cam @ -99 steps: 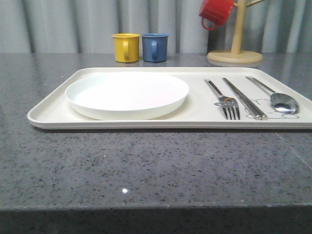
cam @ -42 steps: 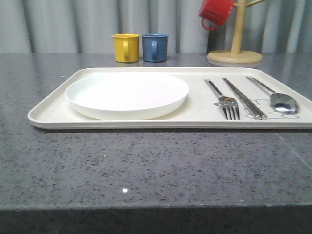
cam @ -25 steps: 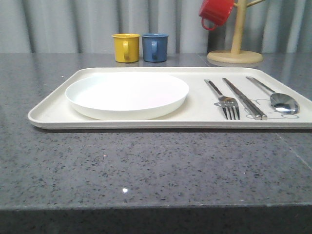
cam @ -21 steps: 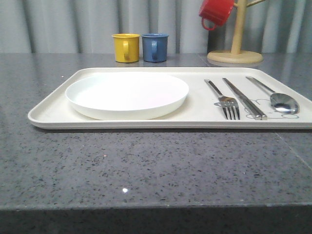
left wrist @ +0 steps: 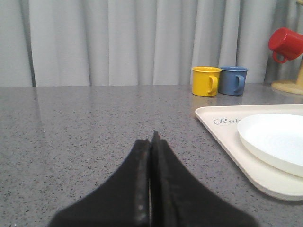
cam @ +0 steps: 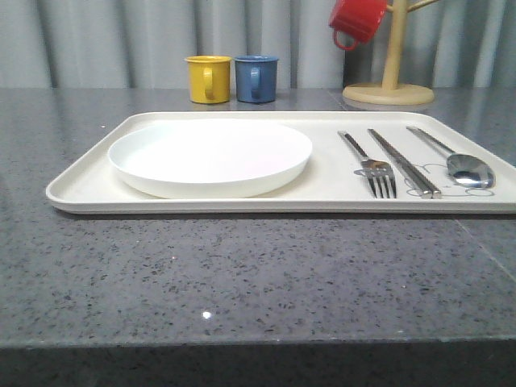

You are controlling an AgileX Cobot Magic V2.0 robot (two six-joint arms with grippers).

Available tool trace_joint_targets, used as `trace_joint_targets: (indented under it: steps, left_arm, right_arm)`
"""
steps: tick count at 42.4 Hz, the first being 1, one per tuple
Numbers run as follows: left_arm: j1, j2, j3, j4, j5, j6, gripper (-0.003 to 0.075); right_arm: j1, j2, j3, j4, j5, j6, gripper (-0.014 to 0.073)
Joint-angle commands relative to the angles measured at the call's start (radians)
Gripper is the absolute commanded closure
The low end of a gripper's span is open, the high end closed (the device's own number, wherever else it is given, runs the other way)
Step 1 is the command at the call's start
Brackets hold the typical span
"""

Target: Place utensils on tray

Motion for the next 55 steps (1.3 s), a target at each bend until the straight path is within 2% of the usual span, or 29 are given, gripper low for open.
trace_joint_targets:
  steps: [1,7,17,55]
  left_arm:
    - [-0.001,-0.022,0.013,-0.009,-0.082,0.000,0.0741]
    - [-0.001,-0.022,0.013,-0.009,-0.082,0.000,0.0741]
    - [-0.001,-0.022,0.013,-0.009,-0.082,0.000,0.0741]
    - [-0.001,-0.022,0.013,-0.009,-0.082,0.000,0.0741]
  right_arm:
    - [-0.069,-0.071,0.095,0.028,-0.246,-0.004,0.0706]
    - [-0.125,-0.173,0.259,0.028,-0.385,-0.004,0.0706]
    - [-0.161,-0.182,0.394,0.028,-0.546,-0.004,0.0706]
    - [-0.163,-0.182,0.390,0.022,-0.537,-0.004,0.0706]
